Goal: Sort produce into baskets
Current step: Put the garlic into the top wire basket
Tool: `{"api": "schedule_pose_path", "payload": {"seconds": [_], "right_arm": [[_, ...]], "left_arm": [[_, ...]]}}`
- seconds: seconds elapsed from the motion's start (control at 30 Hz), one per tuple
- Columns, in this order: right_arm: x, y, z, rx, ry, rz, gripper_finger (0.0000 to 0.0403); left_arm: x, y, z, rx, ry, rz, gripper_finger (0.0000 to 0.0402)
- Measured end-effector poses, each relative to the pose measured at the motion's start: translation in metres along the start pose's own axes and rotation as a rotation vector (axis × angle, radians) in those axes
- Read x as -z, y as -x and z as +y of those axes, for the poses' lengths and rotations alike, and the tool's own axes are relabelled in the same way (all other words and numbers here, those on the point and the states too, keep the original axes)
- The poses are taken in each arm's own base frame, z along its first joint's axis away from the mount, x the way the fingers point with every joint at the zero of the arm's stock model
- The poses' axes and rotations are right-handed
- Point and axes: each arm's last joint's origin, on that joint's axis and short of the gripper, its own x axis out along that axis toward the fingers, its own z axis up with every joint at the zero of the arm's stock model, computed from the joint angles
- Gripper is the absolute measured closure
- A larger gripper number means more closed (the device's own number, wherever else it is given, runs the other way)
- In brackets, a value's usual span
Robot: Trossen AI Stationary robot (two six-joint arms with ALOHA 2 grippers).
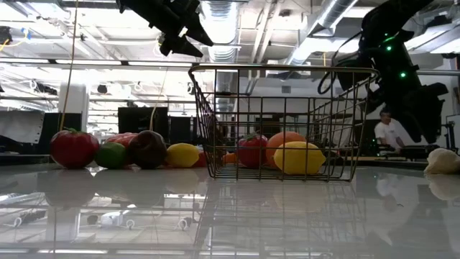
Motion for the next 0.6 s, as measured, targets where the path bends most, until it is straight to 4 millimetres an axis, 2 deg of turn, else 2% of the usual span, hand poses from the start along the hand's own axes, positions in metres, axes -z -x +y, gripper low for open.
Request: {"api": "schedule_pose_path", "payload": {"seconds": [0.1,0.17,0.27,0.37,0.43,0.6], "right_arm": [[-0.002,0.011,-0.003,-0.019,-0.021,-0.023,0.0053],[-0.003,0.027,-0.002,-0.062,-0.043,-0.073,0.0053],[0.004,0.058,-0.001,-0.108,-0.091,-0.237,0.0053],[0.024,0.09,-0.001,-0.128,-0.152,-0.463,0.0053],[0.043,0.104,-0.001,-0.128,-0.202,-0.613,0.0053],[0.093,0.118,0.002,-0.097,-0.299,-0.868,0.0053]], "left_arm": [[0.0,0.0,0.0,0.0,0.0,0.003,0.0123],[0.0,0.0,0.0,0.0,0.001,0.002,0.0123],[0.0,0.0,0.0,0.0,0.013,0.002,0.0123],[0.0,0.0,0.0,0.0,0.02,0.003,0.0123],[0.001,0.0,0.0,0.0,0.02,0.008,0.0123],[0.001,0.0,0.0,-0.001,0.022,0.011,0.0123]]}}
